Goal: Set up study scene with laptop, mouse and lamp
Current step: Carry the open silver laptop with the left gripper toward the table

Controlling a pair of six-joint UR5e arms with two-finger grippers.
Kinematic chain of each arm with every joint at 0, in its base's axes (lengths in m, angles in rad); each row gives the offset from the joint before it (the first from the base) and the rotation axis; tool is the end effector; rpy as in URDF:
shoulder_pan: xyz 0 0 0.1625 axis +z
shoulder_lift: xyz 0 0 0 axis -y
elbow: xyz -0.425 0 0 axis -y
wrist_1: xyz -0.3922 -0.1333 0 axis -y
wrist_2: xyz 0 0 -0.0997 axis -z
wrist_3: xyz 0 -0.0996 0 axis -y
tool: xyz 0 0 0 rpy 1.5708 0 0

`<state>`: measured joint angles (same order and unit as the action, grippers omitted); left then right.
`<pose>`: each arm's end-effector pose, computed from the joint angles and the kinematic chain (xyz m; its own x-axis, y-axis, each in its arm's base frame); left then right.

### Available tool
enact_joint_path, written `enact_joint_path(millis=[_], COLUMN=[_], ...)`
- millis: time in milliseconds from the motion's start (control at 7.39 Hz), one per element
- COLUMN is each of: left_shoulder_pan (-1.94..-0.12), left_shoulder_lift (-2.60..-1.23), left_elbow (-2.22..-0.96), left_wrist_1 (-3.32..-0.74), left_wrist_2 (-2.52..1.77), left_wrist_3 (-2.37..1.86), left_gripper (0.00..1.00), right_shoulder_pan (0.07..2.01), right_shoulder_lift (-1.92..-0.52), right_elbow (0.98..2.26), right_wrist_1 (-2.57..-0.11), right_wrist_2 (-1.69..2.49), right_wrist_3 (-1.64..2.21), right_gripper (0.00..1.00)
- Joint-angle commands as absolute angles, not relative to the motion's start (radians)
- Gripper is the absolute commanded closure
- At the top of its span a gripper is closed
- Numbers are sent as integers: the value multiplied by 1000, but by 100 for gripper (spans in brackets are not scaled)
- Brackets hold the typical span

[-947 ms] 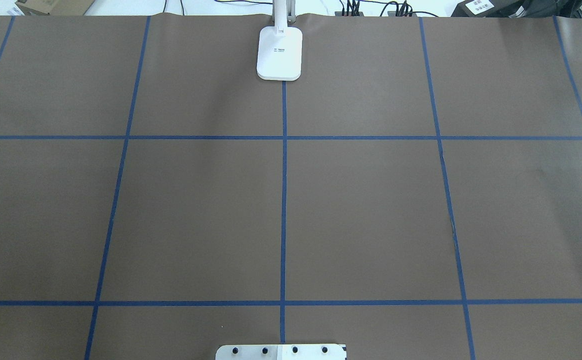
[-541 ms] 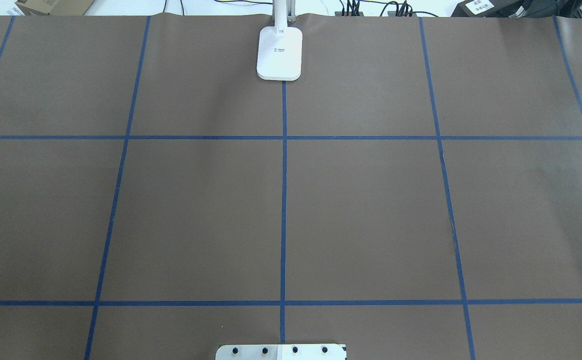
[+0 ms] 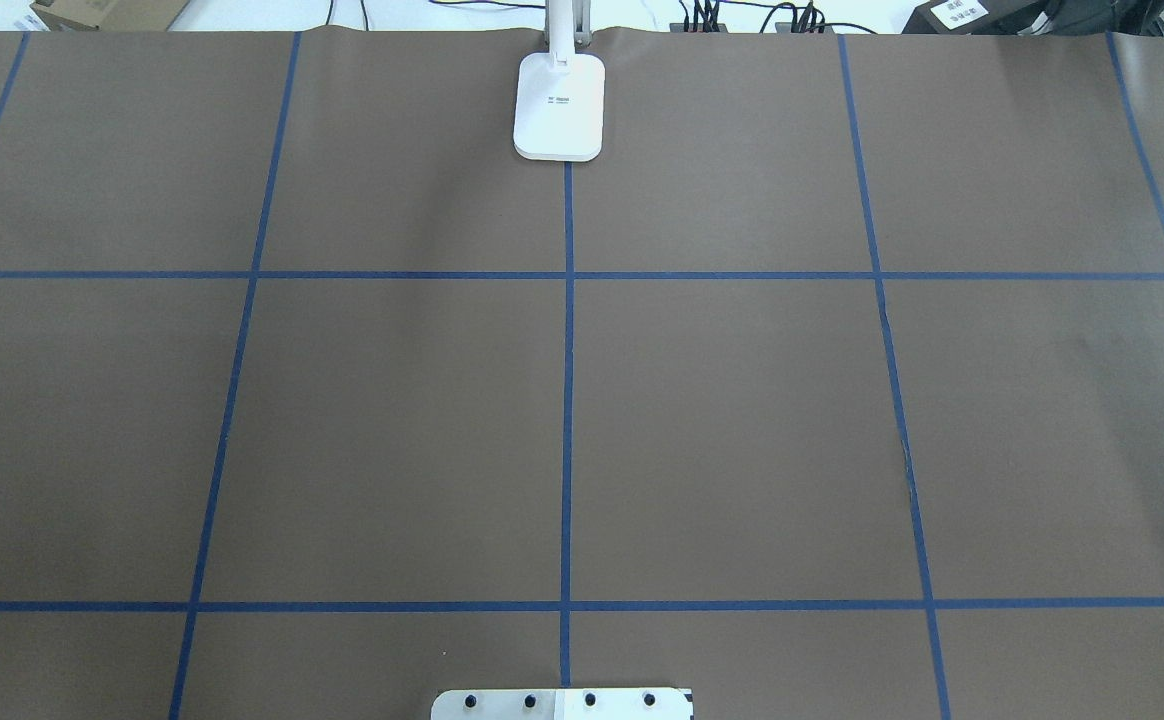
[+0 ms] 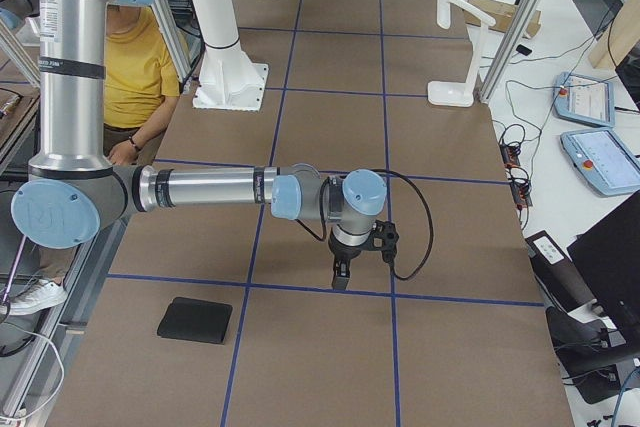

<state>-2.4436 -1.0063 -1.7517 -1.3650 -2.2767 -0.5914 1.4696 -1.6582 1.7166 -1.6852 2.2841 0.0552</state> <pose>-0.1798 -0.0612 0.7868 -0.1784 -0.9743 -0.1378 0.6474 -0.0108 -0.7621 0.0223 -0.4543 0.6438 0.7604 0.0149 0.6492 0.0590 0.9940 -0.0919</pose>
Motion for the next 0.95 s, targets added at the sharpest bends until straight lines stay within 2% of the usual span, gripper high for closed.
enact_joint_path(millis=[0,812], left_shoulder_pan=[-2444,-2430], left_shoulder_lift=[-1032,-1113], left_elbow=[-1761,-1793], left_wrist_1=[-1365,-1365], left_wrist_2=[-2284,-2431], left_wrist_3=[-592,-646], left_gripper=[100,100], right_shoulder_pan=[1470,1470], right_shoulder_lift=[-1658,-1658], right_elbow=[1718,1718], right_wrist_1=[-1686,-1686], right_wrist_2=[2284,2286], right_wrist_3=[55,55], right_gripper=[0,0])
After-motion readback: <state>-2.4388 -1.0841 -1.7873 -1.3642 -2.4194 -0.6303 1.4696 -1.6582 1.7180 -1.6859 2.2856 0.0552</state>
